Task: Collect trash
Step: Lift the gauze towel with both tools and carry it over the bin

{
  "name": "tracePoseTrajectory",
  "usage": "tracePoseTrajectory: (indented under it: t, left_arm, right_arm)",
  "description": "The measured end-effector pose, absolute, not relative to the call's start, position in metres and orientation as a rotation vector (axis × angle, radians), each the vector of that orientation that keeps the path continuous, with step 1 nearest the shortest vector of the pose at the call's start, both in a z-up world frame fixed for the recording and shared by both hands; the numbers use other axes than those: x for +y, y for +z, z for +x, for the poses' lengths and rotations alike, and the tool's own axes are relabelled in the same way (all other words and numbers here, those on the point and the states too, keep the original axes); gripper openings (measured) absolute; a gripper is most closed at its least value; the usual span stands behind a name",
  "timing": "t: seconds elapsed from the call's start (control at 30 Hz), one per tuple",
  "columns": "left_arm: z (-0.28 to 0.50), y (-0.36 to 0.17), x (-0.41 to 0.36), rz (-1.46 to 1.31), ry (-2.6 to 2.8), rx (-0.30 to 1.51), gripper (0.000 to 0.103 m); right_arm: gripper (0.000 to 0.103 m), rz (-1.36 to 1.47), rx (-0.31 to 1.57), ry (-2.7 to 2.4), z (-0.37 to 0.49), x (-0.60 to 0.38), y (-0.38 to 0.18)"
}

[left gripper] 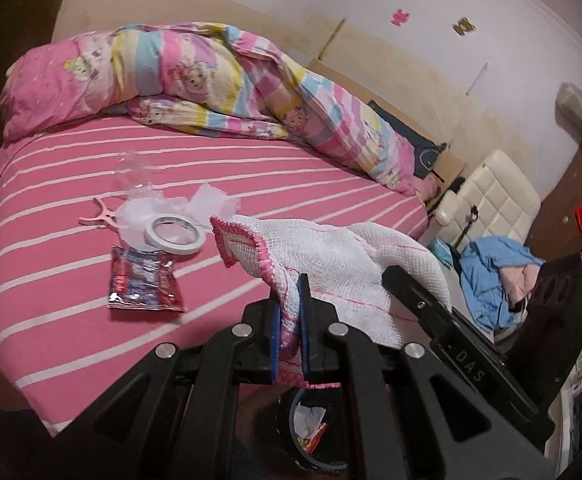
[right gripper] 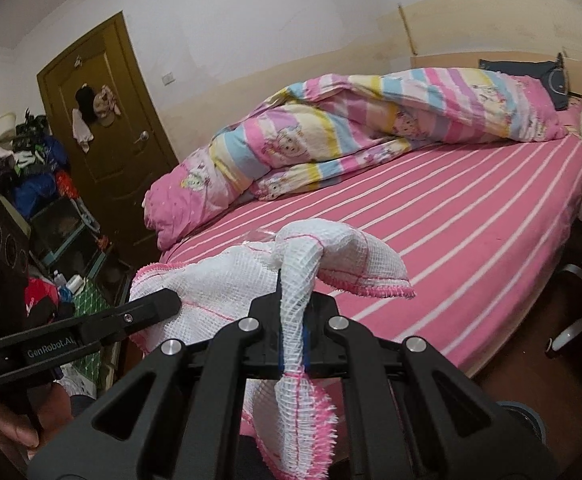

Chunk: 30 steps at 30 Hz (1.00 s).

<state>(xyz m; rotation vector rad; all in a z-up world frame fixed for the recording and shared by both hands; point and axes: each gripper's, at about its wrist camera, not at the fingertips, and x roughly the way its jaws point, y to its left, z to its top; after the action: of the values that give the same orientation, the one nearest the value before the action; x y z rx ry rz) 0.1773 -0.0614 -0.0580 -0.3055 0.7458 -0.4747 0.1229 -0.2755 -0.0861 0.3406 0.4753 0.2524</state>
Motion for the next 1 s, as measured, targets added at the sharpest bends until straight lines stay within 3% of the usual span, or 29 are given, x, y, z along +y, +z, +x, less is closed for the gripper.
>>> tracePoseTrajectory:
  t: [0.37, 1.0]
  left_arm:
    - [0.145, -0.055, -0.146, -0.171, -0.579, 0.765, 0.007]
    - [0.106, -0.113, -0.28, 0.067, -0.691, 0.895, 0.007]
  right_arm:
    - [0.005, 0.437, 0.453, 0.128, 0.063, -0.354, -0.102]
    - [0.005, 0.564, 0.546, -0.096, 0.002, -0.456, -0.185]
